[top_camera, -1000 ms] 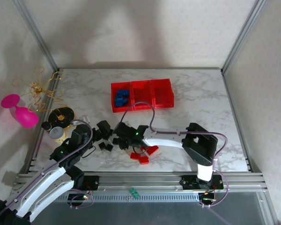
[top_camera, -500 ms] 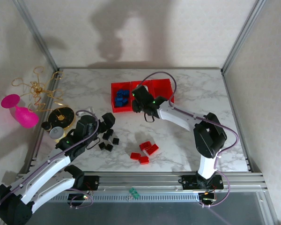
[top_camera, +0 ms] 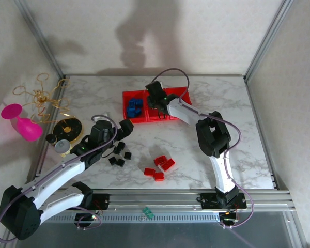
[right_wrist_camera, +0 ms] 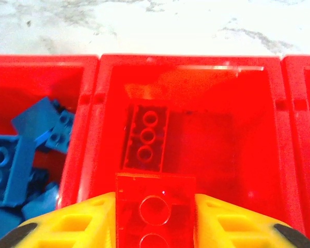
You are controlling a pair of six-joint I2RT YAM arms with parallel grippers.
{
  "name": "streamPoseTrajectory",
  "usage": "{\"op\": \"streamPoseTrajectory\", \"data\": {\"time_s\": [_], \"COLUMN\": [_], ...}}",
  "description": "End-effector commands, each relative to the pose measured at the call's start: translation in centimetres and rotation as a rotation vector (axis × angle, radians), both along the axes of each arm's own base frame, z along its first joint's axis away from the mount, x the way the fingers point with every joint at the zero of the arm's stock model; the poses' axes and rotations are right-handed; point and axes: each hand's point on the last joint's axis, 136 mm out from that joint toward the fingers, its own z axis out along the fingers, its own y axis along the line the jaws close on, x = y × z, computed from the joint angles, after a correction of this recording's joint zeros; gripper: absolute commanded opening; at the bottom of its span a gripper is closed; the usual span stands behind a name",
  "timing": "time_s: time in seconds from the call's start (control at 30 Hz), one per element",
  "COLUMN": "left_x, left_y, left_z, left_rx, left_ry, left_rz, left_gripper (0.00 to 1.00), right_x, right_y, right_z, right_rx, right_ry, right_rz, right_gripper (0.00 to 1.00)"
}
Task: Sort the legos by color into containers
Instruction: Place the lego in the container, then pick up the lego from the bottom-center of the table.
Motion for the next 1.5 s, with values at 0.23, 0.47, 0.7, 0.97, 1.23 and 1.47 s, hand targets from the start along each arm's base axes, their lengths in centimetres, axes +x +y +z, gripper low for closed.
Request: {"op": "streamPoseTrajectory", "data": {"time_s": [0.23,0.47,0.7,0.97,1.23,1.47], "left_x": [1.0,0.1,-2.0,-4.5,-6.4,-7.4], "left_y": [-0.6,-0.6,0.0,0.4,-0.1,0.2], "left_z": [2.3,2.4,1.8,0.3,-1.3,-2.2], "left_rx": [-0.020,-0.019,-0.026,-0.040,-0.064,-0.102], "left_ry": [-0.058,-0.046,-0.026,0.001,0.024,0.018], "left_rz": [-0.018,-0.041,-0.061,-0.106,-0.154,-0.142], "left_gripper": [1.00,0.99,1.00,1.00,1.00,1.00], "right_x": [2.0,-3.1,-12.4,-21.7,-27.3,-28.4], "right_y": [-0.3,0.0,-0.8,-1.6,-3.3,-3.9], "right_z": [3.4,5.7,4.0,0.5,-3.0,-5.3], "right_rx": [0.010,0.061,0.054,-0.005,-0.120,-0.192], "right_ry": [-0.077,-0.037,0.089,0.248,0.347,0.377], "right_rz": [-0.005,0.080,0.149,0.271,0.304,0.287], "right_gripper": [0.53,0.57,0.65,0.73,0.81,0.86]}}
